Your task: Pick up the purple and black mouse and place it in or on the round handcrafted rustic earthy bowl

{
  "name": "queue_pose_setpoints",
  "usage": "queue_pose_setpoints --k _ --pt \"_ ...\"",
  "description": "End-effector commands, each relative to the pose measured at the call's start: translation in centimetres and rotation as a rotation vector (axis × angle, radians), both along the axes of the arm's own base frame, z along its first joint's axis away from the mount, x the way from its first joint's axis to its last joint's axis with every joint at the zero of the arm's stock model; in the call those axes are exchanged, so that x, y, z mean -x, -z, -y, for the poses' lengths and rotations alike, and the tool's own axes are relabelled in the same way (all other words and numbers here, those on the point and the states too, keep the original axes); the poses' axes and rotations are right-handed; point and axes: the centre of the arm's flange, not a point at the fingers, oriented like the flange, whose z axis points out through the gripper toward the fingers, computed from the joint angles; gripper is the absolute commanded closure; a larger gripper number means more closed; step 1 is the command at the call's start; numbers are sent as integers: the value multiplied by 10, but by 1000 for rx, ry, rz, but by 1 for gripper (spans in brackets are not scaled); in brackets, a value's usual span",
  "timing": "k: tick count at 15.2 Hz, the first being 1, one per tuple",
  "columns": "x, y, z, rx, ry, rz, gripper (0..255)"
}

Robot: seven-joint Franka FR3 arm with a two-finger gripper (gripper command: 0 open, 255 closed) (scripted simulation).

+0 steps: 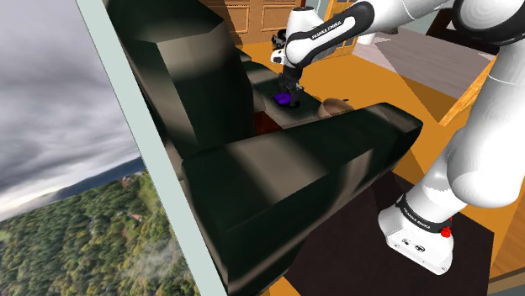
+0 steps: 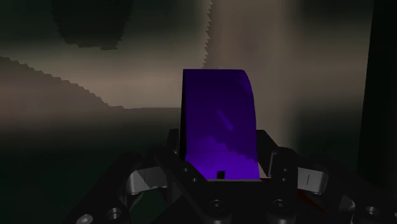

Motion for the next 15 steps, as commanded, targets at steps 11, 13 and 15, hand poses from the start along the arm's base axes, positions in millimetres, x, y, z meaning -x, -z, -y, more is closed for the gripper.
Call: queue_pose_setpoints --k 11,13,15 --pt "1 -62 -1 0 0 0 255" --pt "20 -63 18 0 0 0 255" --pt "38 -63 36 0 0 0 255"
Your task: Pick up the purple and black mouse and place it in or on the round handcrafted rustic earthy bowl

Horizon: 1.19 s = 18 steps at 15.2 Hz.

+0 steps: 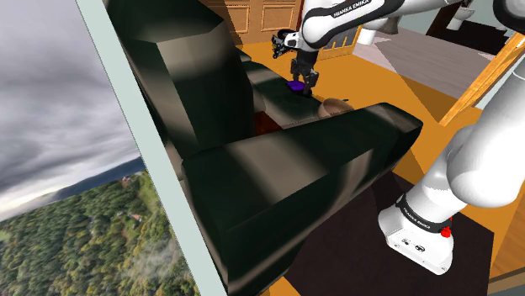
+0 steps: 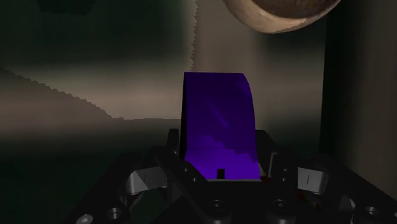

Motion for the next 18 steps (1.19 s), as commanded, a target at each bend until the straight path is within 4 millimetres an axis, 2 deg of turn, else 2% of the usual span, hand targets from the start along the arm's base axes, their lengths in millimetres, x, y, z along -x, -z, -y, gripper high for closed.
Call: queue_pose_setpoints --k 1,16,18 --pt "17 -1 18 0 -1 1 255" --pt "161 -4 162 0 -1 1 255" --pt "161 6 162 0 -1 1 255"
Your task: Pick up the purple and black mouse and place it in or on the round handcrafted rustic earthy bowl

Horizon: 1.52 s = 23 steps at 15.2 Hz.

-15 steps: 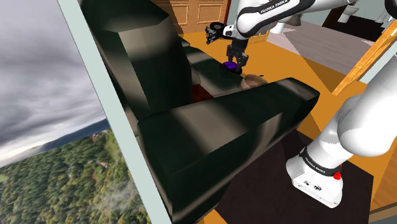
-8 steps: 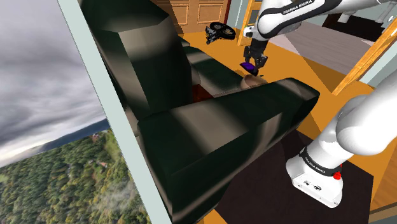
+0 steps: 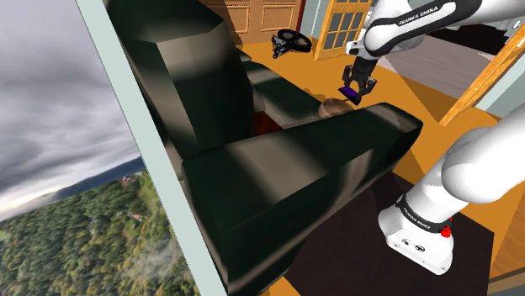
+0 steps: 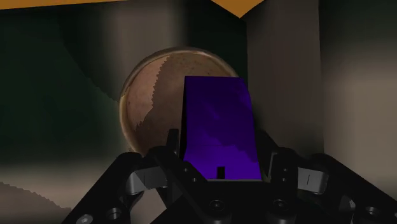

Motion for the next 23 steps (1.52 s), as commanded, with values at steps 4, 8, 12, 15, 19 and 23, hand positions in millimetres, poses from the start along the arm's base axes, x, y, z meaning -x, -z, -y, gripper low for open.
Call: queue_pose_setpoints --k 4,8,12,15,19,23 --pt "3 24 4 0 -1 0 255" --pt "3 45 4 0 -1 0 255" --pt "3 66 4 0 -1 0 255" --pt "3 66 4 0 -1 0 255" --pt "3 66 4 0 -1 0 255" --pt "3 66 4 0 -1 0 0"
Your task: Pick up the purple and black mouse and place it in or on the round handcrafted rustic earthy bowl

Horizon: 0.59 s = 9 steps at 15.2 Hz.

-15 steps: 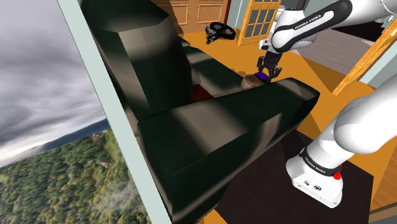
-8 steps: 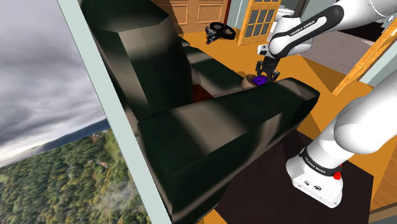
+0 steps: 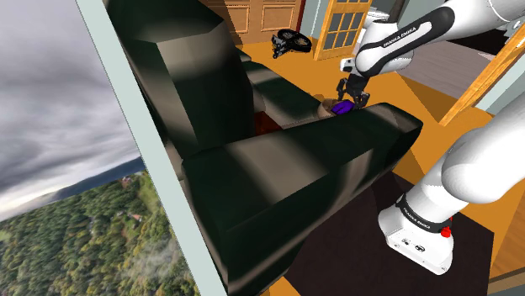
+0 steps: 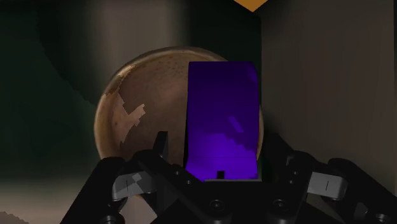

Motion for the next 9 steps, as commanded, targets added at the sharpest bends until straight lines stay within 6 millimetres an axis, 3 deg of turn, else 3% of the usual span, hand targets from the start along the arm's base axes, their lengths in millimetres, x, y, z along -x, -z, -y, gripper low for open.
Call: queue_pose_setpoints --k 1,3,7,9 --pt "3 3 0 -6 4 -13 0" --pt "2 2 0 -6 4 -13 0" --pt "4 -48 -5 -6 4 -13 0" --pt "4 -48 -5 -6 4 -13 0"
